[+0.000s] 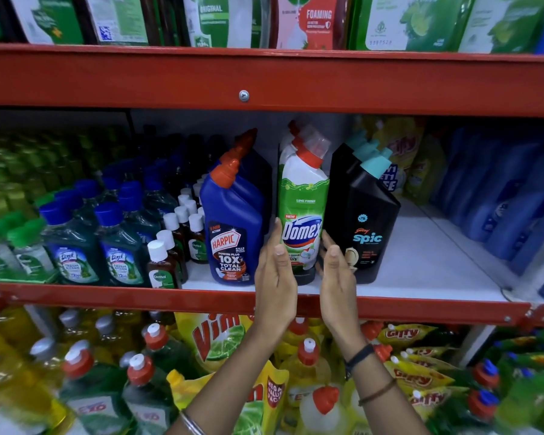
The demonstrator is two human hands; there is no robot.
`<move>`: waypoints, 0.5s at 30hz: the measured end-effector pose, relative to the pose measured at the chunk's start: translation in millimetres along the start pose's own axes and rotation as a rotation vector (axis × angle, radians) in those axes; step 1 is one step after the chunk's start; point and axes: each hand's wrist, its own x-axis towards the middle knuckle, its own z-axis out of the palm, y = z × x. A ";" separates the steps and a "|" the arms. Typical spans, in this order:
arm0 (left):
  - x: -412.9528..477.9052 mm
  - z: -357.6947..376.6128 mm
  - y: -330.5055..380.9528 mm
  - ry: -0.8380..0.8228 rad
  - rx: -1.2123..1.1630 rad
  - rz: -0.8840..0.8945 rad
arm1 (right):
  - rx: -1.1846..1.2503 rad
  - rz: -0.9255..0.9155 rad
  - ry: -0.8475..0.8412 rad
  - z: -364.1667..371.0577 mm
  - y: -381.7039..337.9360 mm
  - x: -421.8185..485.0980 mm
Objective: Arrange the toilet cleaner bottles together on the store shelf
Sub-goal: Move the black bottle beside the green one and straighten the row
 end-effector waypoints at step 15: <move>11.3 -84.9 -8.0 0.202 0.045 -0.094 | 0.052 0.101 -0.009 83.7 13.5 -17.4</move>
